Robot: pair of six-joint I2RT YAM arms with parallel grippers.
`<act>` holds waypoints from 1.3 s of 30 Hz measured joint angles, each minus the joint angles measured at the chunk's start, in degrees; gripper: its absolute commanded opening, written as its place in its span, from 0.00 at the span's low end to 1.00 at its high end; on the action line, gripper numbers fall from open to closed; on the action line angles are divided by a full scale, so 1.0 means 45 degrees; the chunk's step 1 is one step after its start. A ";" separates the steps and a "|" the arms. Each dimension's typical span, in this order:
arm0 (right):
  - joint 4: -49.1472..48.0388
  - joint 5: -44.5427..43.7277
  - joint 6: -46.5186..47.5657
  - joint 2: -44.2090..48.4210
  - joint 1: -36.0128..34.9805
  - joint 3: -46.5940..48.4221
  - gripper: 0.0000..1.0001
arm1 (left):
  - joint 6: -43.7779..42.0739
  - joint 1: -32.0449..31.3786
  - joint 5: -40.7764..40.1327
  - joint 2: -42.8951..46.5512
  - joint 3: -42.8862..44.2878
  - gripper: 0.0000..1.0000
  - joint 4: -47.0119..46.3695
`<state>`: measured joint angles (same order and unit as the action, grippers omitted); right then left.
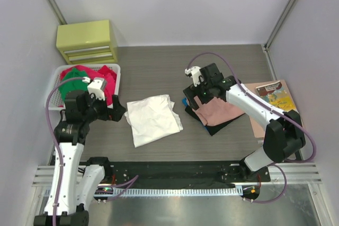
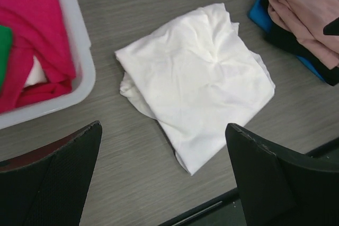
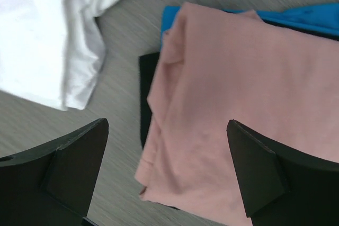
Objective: Fold and stack the t-shirts
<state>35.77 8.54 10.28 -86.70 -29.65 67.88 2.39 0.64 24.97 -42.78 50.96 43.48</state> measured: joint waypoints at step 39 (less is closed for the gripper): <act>-0.1836 0.0044 -0.1341 -0.7130 0.3347 0.4760 1.00 | -0.1331 0.0437 -0.3201 0.2618 -0.0646 1.00 -0.0379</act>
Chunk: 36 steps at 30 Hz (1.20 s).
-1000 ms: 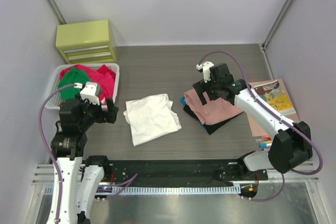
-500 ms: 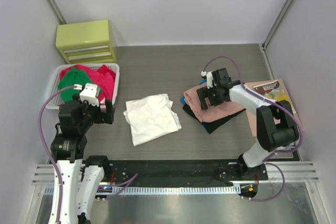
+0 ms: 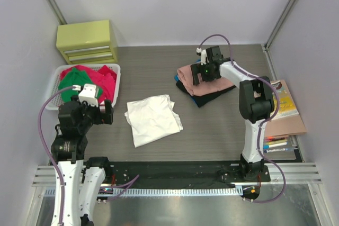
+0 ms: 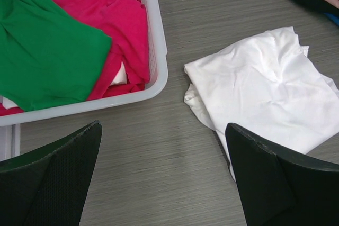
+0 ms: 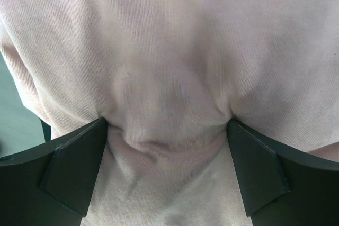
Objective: Fold and stack the t-shirts
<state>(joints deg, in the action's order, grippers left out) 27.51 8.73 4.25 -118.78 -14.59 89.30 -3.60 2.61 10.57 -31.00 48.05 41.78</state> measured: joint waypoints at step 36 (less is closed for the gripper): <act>0.0515 -0.1234 -0.0782 0.6557 0.0185 0.0981 1.00 | -0.0029 0.0631 0.0806 -0.0670 -0.0034 1.00 0.0068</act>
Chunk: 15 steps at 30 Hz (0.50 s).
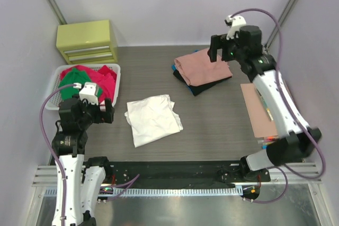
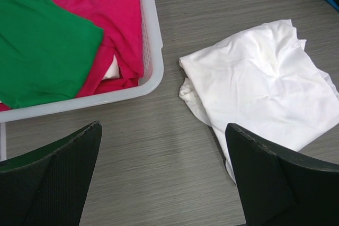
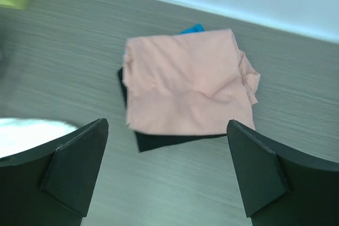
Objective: Fold and stack the t-shirts
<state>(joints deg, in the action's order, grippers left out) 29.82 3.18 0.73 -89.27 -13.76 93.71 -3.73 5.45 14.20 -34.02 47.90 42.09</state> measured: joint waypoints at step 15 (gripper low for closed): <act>0.5144 0.4527 0.2103 0.5265 -0.0010 -0.4430 1.00 | 0.0219 0.0053 0.3983 -0.2016 0.0029 1.00 0.0015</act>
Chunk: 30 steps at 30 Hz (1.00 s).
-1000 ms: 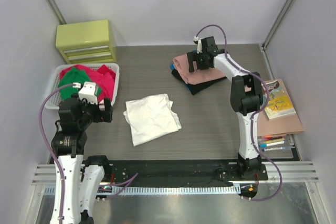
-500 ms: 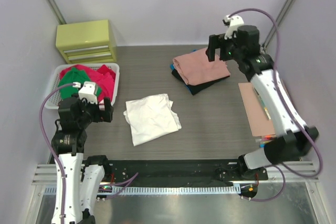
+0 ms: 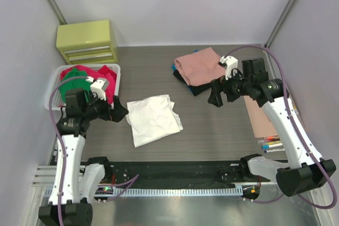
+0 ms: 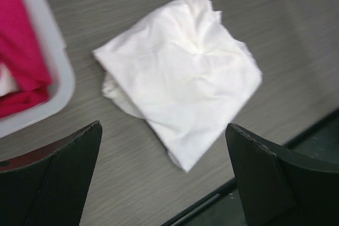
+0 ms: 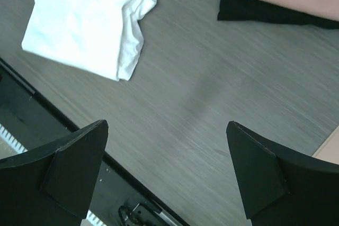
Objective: Fold and stack the t-shirts
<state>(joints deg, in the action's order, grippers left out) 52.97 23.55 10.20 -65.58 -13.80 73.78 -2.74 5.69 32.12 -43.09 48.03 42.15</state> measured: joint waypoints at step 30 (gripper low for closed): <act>-0.1311 0.1880 -0.0539 -0.4265 -0.0578 -0.0160 1.00 | 0.7320 -0.0627 0.0379 -0.3002 -0.2327 1.00 -0.2837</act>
<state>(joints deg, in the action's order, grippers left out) 47.07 32.01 7.77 -84.77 -16.40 73.06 30.20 2.87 33.82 -56.60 37.56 29.39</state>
